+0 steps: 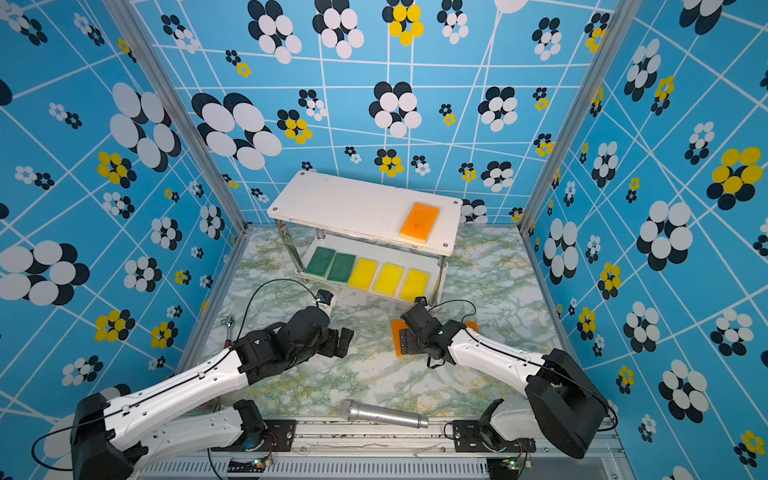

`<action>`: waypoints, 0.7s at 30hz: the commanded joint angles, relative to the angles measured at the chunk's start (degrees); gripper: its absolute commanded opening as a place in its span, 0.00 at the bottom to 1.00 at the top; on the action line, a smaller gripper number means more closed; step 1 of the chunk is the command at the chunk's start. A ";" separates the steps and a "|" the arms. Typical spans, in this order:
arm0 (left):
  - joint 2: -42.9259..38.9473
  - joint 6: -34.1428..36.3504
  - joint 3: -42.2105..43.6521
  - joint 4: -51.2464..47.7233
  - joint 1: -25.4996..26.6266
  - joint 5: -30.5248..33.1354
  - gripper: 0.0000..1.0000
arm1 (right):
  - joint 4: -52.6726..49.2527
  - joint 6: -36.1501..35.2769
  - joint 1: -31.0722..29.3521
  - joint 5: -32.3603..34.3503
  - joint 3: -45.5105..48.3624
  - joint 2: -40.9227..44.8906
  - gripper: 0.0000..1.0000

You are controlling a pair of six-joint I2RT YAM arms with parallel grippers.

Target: Place and organize the cleaning sponges onto the shelf

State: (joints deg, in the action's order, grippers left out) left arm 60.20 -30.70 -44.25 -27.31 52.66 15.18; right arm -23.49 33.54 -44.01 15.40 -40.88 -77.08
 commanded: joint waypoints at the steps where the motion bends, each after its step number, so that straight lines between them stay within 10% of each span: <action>1: 3.27 -3.94 1.53 1.54 0.85 -1.51 0.99 | -8.18 3.95 0.49 10.80 -0.96 1.94 0.90; 21: 11.43 -3.43 2.16 6.00 0.42 -4.98 0.99 | -9.87 7.45 -2.09 11.91 -3.48 -9.07 0.89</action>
State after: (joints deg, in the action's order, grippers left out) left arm 71.20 -33.50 -43.42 -22.68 53.32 10.85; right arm -34.81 41.67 -45.10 28.58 -42.17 -85.03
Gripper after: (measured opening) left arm 0.990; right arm 0.888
